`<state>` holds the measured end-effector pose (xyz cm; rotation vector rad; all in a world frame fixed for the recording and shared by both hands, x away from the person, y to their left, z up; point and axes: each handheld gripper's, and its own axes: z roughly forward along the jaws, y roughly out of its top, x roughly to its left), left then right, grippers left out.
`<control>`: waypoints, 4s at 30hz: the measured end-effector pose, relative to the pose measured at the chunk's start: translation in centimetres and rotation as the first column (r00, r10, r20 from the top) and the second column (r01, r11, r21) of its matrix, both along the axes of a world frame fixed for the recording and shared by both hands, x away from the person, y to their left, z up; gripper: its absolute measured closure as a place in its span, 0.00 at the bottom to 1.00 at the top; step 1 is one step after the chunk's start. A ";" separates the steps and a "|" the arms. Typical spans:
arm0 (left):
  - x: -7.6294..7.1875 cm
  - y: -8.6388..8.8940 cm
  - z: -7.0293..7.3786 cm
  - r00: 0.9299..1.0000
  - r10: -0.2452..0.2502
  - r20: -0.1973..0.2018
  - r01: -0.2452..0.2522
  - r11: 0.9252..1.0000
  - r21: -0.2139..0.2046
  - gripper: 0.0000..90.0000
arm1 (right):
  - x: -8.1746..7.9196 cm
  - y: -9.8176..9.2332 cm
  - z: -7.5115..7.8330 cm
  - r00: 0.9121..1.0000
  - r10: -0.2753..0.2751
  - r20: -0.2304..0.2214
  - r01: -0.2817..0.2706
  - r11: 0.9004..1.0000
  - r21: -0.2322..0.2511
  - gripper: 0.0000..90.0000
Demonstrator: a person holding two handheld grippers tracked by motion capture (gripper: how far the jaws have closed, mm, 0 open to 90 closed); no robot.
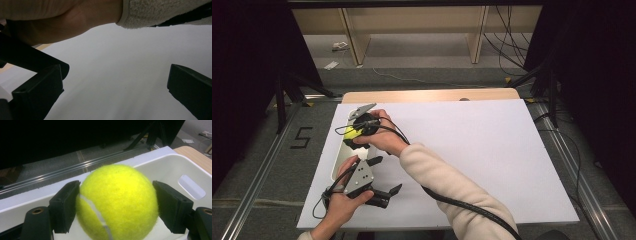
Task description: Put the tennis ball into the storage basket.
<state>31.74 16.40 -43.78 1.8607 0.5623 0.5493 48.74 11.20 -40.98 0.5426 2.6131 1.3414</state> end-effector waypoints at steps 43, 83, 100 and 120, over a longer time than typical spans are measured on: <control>0.0 0.0 0.0 1.000 0.005 0.006 -0.005 1.000 0.001 0.00 | -0.4 -2.7 1.5 0.999 -0.038 0.017 0.037 0.999 0.037 0.25; 0.0 0.1 0.1 1.000 0.009 0.006 -0.009 1.000 -0.004 0.00 | -1.3 -11.9 2.0 0.990 -0.125 0.066 0.124 0.992 0.020 0.24; 0.0 0.2 0.1 1.000 0.016 0.004 -0.016 1.000 -0.004 0.00 | -1.5 -16.3 1.2 0.980 -0.186 0.067 0.184 0.982 0.039 0.24; -0.2 -0.1 -0.1 0.998 -0.027 -0.055 0.024 0.999 -0.047 0.00 | -2.4 -21.0 0.4 0.970 -0.221 0.098 0.219 0.975 0.033 0.18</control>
